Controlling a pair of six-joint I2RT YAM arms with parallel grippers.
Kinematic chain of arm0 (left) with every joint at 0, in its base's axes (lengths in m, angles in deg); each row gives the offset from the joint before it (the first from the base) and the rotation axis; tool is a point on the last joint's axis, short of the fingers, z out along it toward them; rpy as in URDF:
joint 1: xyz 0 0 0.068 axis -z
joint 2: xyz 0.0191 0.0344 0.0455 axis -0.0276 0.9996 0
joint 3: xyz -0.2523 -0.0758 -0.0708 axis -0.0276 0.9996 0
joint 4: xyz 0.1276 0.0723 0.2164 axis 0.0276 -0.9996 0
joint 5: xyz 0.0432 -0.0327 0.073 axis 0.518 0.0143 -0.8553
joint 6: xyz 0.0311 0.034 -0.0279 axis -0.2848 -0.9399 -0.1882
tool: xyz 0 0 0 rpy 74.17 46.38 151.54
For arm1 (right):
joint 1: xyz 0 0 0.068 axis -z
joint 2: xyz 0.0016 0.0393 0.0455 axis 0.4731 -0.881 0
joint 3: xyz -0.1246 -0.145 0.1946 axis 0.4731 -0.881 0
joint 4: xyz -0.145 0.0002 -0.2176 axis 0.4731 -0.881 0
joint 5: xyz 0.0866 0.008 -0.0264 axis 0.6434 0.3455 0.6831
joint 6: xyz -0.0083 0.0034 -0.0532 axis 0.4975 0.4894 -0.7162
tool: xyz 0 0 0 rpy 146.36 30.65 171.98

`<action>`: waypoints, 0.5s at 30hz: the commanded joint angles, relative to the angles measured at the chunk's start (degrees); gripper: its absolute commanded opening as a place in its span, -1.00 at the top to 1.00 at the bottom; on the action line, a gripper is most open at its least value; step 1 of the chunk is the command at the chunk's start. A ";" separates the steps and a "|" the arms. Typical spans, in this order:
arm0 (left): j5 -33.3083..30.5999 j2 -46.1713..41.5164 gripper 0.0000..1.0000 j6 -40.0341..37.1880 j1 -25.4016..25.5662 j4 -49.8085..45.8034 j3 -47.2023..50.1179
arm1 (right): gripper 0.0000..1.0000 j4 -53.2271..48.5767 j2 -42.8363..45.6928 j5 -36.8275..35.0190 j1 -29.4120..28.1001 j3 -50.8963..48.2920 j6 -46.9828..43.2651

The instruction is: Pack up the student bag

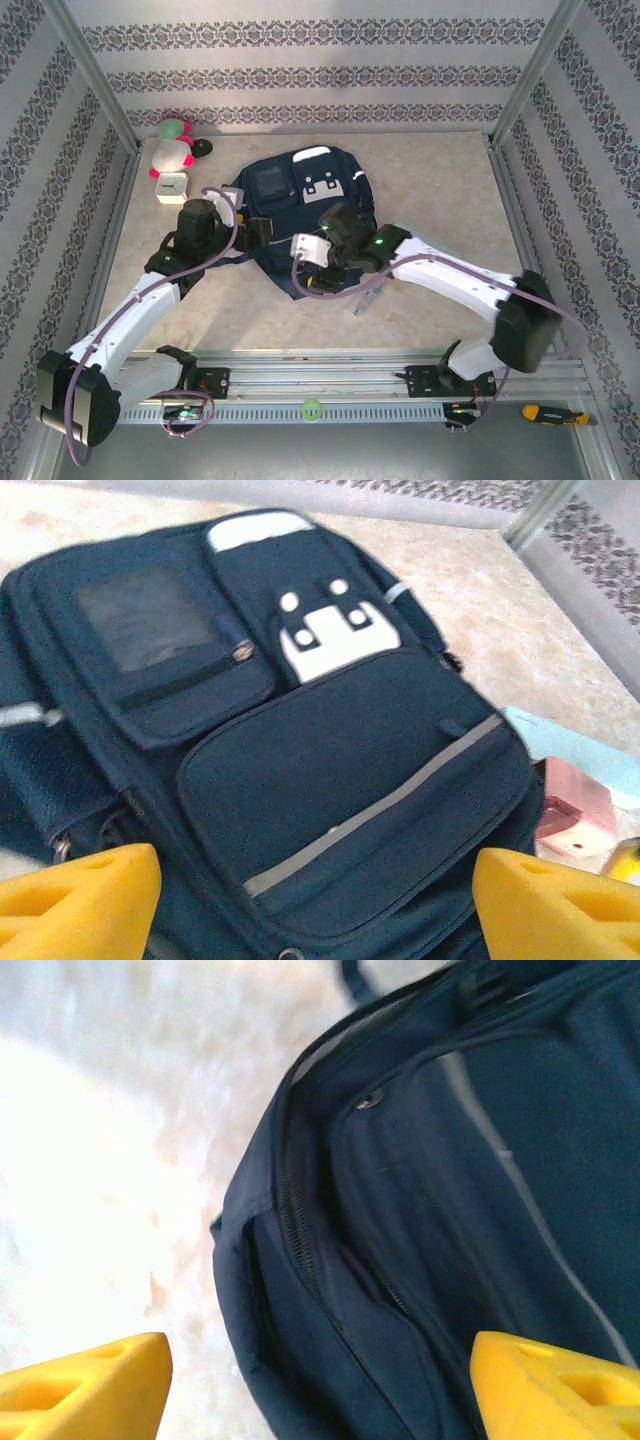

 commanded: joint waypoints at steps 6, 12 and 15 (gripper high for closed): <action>-1.18 -4.64 -0.63 7.56 -4.08 0.93 7.36 | -0.49 6.06 -10.83 -4.19 -0.65 2.41 -15.52; 3.60 -1.89 -0.63 11.78 -10.19 4.37 11.27 | 0.60 11.86 -12.30 -5.98 0.25 -1.24 -17.62; 9.44 0.81 -0.59 13.08 -13.43 7.67 12.25 | 1.00 5.48 -6.69 0.92 3.14 0.59 -19.31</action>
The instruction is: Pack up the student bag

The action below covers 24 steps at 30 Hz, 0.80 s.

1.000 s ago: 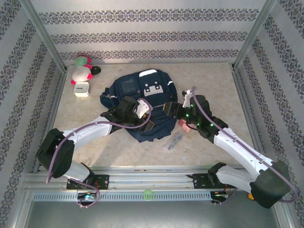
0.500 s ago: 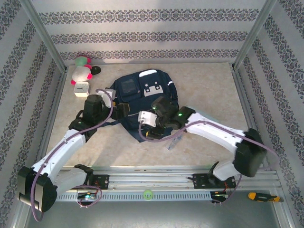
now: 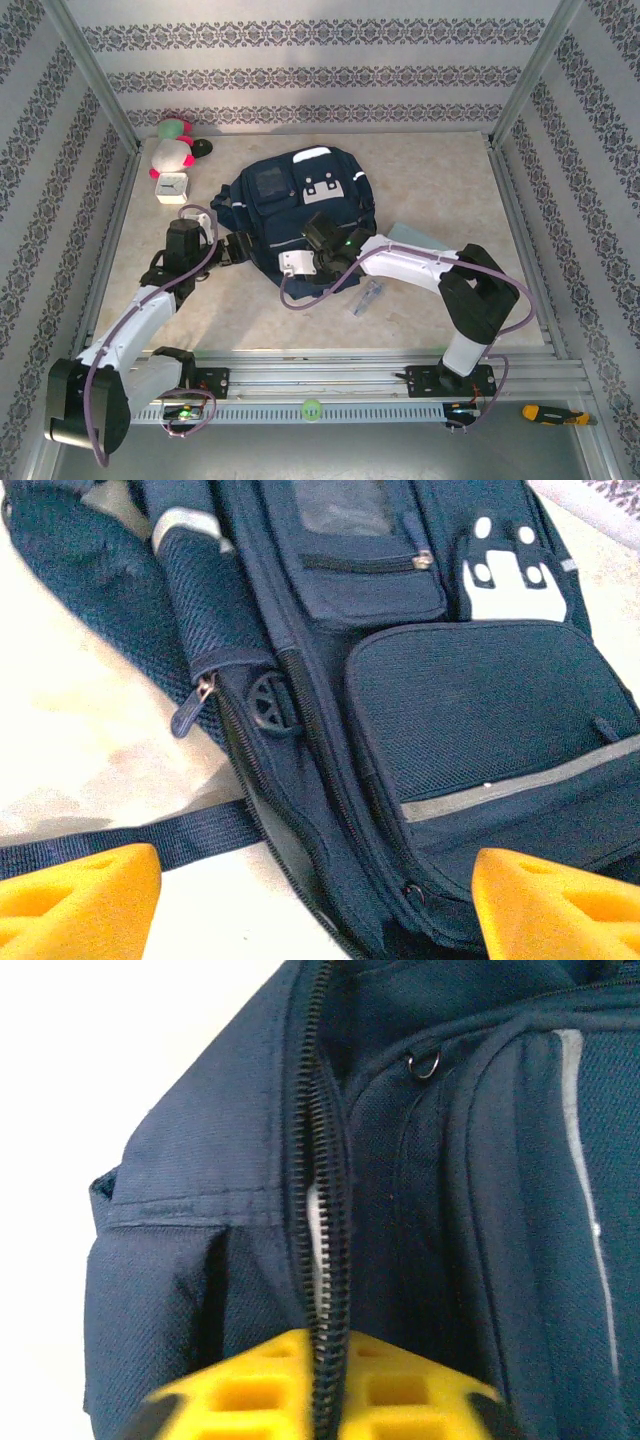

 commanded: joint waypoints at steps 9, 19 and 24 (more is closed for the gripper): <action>16.72 10.92 -0.55 8.79 -3.36 26.07 4.13 | 1.00 -11.51 16.81 23.37 13.76 2.67 -16.46; 20.73 21.94 -0.53 15.23 -3.27 49.16 8.77 | 1.00 -12.26 15.57 26.68 18.45 5.85 -17.45; 20.19 28.36 -0.43 16.68 -3.27 63.71 13.48 | 1.00 -13.16 14.31 28.74 20.54 7.73 -17.46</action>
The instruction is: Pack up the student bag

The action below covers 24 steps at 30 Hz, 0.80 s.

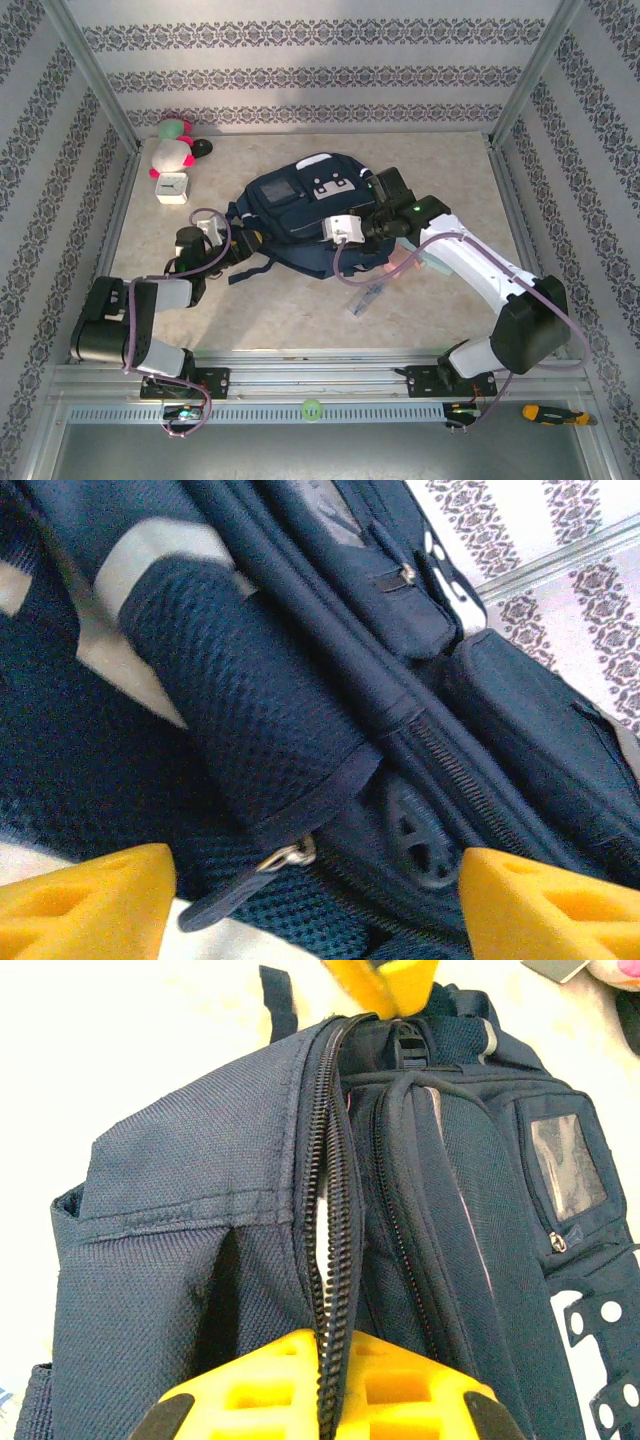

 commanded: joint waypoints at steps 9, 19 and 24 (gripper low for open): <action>3.34 15.05 -0.27 -2.39 0.47 36.78 6.09 | 1.00 -3.63 -2.74 9.88 5.13 8.67 -2.24; 3.07 16.73 0.06 -14.54 3.28 36.65 5.37 | 1.00 -8.07 -4.61 12.02 5.88 12.91 -3.22; 3.41 16.81 0.54 -16.71 3.53 36.68 4.65 | 1.00 -8.46 -4.50 11.76 5.88 13.10 -2.70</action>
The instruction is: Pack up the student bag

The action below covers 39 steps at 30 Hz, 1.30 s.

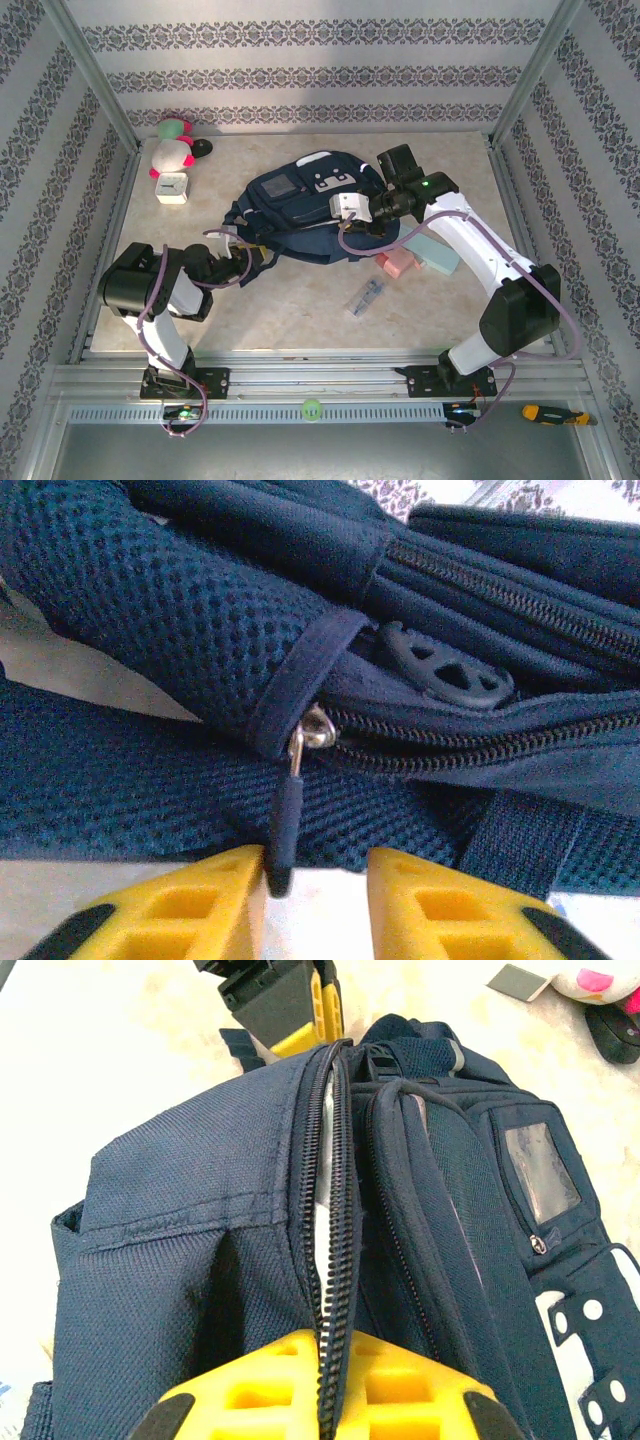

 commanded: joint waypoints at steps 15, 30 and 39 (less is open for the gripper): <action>9.44 -12.24 1.00 -5.83 4.34 -10.02 -2.39 | 1.00 13.79 -0.32 -8.76 -4.32 -4.55 9.80; 0.11 -32.57 1.00 -12.50 14.52 -60.44 -13.11 | 0.93 37.96 -9.88 -20.85 -12.95 -8.25 29.10; -16.45 -30.72 1.00 -9.75 14.57 -76.08 -16.17 | -0.35 22.12 -5.99 -13.26 -5.84 -6.75 64.00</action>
